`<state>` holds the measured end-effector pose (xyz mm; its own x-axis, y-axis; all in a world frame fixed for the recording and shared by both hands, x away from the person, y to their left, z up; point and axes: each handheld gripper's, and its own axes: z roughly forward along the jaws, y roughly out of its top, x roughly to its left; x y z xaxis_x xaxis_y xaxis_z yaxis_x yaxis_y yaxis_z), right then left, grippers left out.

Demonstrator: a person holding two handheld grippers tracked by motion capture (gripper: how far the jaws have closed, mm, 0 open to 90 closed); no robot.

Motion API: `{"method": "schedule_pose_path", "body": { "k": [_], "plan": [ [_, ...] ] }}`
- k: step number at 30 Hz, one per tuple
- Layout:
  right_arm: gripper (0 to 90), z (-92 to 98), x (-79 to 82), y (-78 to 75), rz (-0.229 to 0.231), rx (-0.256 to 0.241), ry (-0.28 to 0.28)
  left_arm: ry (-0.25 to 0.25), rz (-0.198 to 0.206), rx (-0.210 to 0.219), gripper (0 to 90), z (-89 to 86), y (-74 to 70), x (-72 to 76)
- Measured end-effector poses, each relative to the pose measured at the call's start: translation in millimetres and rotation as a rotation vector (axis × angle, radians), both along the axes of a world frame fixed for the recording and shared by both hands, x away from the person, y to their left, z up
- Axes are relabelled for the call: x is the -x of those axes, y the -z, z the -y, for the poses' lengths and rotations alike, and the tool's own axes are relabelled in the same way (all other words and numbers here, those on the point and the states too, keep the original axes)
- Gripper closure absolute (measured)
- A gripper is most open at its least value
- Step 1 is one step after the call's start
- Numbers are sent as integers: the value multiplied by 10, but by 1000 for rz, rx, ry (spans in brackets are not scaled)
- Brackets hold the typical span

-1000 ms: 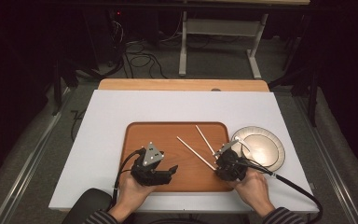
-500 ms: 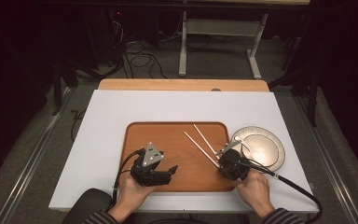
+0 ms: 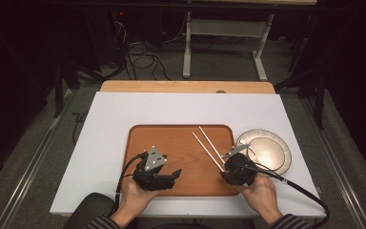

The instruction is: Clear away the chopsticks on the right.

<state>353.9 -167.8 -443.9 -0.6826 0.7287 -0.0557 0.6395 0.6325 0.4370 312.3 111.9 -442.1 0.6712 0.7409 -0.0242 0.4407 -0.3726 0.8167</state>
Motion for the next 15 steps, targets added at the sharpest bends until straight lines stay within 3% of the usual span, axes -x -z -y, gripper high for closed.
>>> {"method": "schedule_pose_path", "body": {
  "k": [6, 10, 13, 15],
  "plan": [
    [601, 110, 159, -155, 79, -51, -50, 4, 6, 11, 322, -4, -13, 29],
    [563, 359, 298, -262, 149, -184, -65, 9, 10, 21, 321, -2, -26, 77],
    [554, 520, 387, -255, 195, -249, -50, 11, 14, 33, 320, -24, -44, 134],
    [552, 619, 467, -234, 224, -262, -35, 13, 11, 45, 320, -44, -52, 175]
  ]
}}
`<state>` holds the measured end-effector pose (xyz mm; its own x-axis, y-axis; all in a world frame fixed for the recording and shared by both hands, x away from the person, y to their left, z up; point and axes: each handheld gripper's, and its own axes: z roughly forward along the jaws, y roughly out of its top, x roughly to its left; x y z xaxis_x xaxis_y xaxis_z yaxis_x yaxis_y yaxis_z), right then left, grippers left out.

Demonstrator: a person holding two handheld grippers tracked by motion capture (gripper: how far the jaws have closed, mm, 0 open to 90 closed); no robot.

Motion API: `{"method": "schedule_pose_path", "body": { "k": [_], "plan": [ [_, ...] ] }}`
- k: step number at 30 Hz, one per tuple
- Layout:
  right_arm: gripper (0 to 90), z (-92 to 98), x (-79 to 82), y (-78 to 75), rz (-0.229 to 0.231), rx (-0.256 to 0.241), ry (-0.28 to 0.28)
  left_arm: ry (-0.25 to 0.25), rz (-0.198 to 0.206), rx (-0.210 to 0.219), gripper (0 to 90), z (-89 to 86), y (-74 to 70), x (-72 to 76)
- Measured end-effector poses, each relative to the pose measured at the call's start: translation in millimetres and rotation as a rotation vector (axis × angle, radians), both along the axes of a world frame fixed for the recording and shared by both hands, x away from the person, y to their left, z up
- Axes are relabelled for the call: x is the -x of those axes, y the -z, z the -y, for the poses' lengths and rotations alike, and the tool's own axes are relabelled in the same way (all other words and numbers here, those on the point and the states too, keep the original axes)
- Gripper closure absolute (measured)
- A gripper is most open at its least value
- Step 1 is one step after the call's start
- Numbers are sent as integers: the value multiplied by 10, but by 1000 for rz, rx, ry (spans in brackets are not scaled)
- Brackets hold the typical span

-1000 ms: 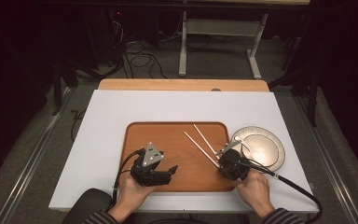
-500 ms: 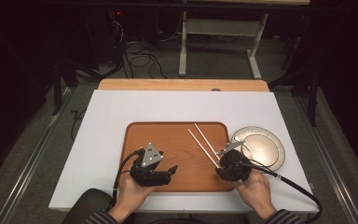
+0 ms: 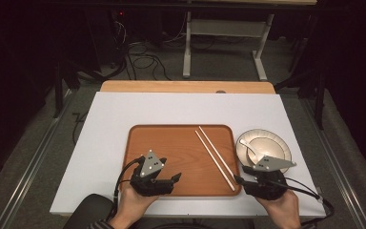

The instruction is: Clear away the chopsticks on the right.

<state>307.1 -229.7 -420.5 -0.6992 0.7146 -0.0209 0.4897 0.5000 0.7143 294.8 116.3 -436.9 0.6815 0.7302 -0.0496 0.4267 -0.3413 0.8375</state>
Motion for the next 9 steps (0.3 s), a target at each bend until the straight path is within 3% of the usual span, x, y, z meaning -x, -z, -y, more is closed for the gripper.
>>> {"method": "schedule_pose_path", "body": {
  "k": [2, 5, 8, 9],
  "plan": [
    [543, 85, 71, 19, 16, -48, -2, 2, -3, 10, 320, -13, -3, 35],
    [535, 158, 120, 60, 38, -57, 7, -4, -4, 12, 319, -29, 2, 71],
    [521, 186, 58, 101, 6, -109, 3, -7, -7, 10, 320, -37, 15, 74],
    [520, 167, 41, 97, -3, -94, 2, -7, -7, 10, 320, -37, 15, 74]
  ]
}}
